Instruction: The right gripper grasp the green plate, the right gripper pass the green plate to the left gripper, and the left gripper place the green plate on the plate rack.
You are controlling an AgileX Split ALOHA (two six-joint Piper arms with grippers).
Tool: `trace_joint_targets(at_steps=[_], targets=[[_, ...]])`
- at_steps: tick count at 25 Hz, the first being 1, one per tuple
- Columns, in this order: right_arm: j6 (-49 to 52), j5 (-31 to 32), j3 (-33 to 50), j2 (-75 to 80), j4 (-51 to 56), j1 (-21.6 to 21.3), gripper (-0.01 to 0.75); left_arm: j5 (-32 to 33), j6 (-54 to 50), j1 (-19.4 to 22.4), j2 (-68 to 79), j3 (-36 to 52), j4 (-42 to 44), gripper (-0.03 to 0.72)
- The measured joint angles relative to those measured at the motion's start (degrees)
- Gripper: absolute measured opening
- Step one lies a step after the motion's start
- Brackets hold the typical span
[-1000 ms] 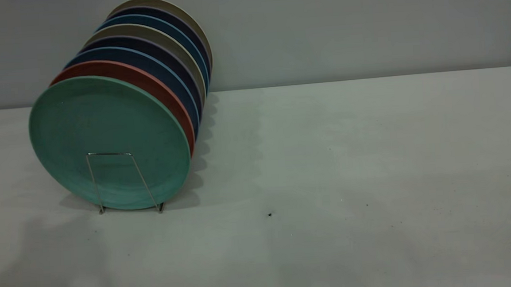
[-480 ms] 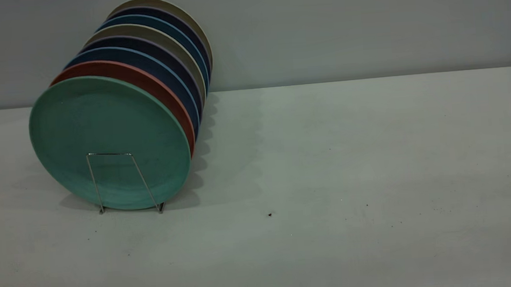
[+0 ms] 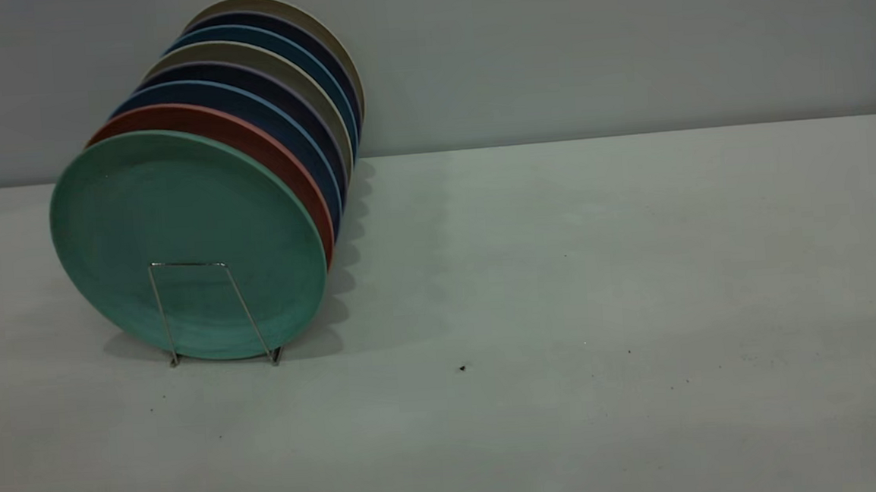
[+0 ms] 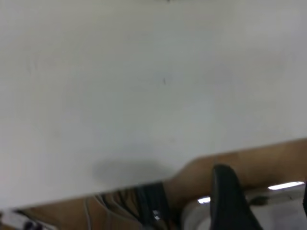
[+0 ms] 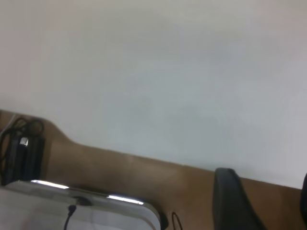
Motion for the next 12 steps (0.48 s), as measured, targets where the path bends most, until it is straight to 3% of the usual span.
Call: trace_joint_targets(at_steps=[6, 12], targets=[[0.8, 0.0, 0.0, 0.0, -0.1, 0.1, 0.365, -2.7, -2.1, 0.0, -9.4, 10.5, 3.0, 0.406], [0.8, 0.0, 0.0, 0.0, 0.0, 0.1, 0.365, -2.7, -2.1, 0.0, -15.8, 12.5, 3.3, 0.406]])
